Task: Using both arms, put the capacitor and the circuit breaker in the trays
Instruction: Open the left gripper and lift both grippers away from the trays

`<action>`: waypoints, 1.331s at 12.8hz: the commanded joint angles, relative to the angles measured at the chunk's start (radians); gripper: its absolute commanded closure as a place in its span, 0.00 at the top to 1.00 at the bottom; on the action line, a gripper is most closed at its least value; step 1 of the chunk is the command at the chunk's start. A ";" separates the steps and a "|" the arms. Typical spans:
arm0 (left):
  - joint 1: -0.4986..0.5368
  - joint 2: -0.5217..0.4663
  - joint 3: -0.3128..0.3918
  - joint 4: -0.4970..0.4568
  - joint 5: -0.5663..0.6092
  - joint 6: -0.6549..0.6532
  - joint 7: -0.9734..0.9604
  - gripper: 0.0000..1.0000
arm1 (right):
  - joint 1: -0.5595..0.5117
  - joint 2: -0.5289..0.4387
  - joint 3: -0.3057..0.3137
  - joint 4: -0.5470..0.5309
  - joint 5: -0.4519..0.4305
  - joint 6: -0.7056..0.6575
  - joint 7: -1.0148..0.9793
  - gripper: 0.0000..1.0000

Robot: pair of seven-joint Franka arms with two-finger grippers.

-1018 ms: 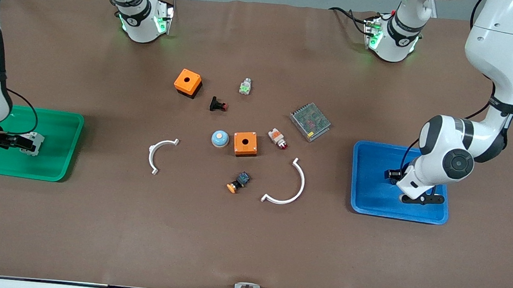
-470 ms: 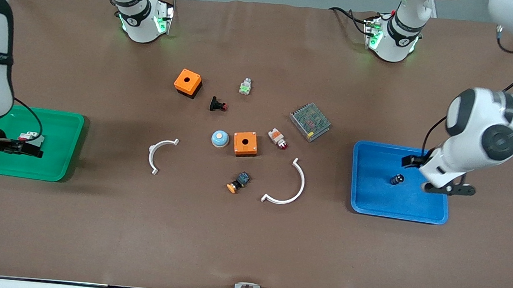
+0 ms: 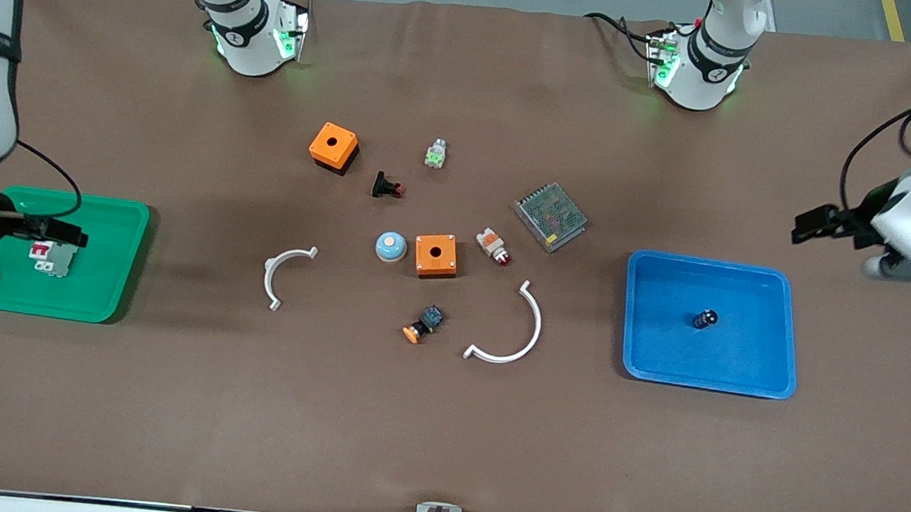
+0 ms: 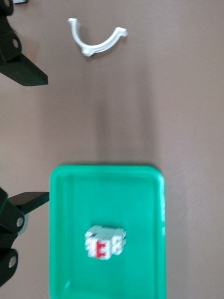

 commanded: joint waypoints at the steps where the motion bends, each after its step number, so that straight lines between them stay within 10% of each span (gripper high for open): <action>1: -0.008 0.027 -0.016 0.139 -0.013 -0.072 -0.007 0.99 | 0.032 -0.090 0.004 -0.011 -0.078 -0.075 0.011 1.00; 17: -0.009 0.059 -0.048 0.275 0.001 -0.069 0.001 0.99 | 0.037 -0.157 -0.002 0.168 -0.045 -0.273 0.028 1.00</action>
